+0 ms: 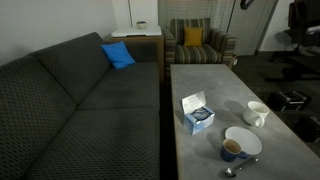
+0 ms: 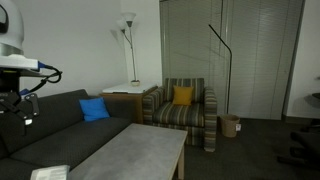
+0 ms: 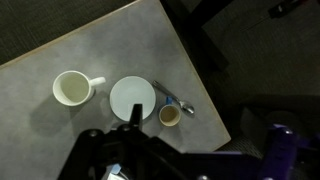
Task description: Place the blue mug next to the white mug
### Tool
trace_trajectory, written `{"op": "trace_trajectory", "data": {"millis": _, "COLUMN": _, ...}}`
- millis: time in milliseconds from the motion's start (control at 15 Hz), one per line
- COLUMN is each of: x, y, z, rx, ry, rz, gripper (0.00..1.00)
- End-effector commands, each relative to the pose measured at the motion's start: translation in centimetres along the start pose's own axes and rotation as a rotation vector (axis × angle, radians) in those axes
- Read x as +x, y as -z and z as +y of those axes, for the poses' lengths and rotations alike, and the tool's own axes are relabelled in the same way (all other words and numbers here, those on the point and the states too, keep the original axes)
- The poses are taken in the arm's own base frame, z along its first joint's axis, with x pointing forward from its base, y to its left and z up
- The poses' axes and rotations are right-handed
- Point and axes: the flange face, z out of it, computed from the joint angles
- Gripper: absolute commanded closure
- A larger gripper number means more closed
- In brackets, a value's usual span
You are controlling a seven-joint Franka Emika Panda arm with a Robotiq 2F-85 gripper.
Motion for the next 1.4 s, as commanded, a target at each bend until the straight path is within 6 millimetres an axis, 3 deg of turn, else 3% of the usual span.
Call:
{"op": "trace_trajectory", "data": {"millis": 0, "x": 0.6, "y": -0.4, "z": -0.2, "rx": 0.003, "ry": -0.002, "rz": 0.05, "gripper": 0.0}}
{"op": "trace_trajectory", "data": {"millis": 333, "x": 0.8, "y": -4.2, "z": 0.4, "rx": -0.032, "ry": -0.07, "rz": 0.157, "gripper": 0.0}}
{"op": "trace_trajectory", "data": {"millis": 867, "x": 1.1, "y": -13.1, "z": 2.0, "rx": -0.026, "ry": -0.173, "rz": 0.188, "gripper": 0.0}}
{"op": "trace_trajectory", "data": {"millis": 1000, "x": 1.3, "y": -14.2, "z": 1.9, "rx": 0.002, "ry": -0.15, "rz": 0.161, "gripper": 0.0}}
{"op": "trace_trajectory", "data": {"millis": 1067, "x": 1.2, "y": -13.6, "z": 1.6, "rx": -0.008, "ry": -0.167, "rz": 0.166, "gripper": 0.0}}
{"op": "trace_trajectory", "data": {"millis": 1333, "x": 1.4, "y": -14.4, "z": 1.6, "rx": -0.001, "ry": -0.164, "rz": 0.159, "gripper": 0.0}}
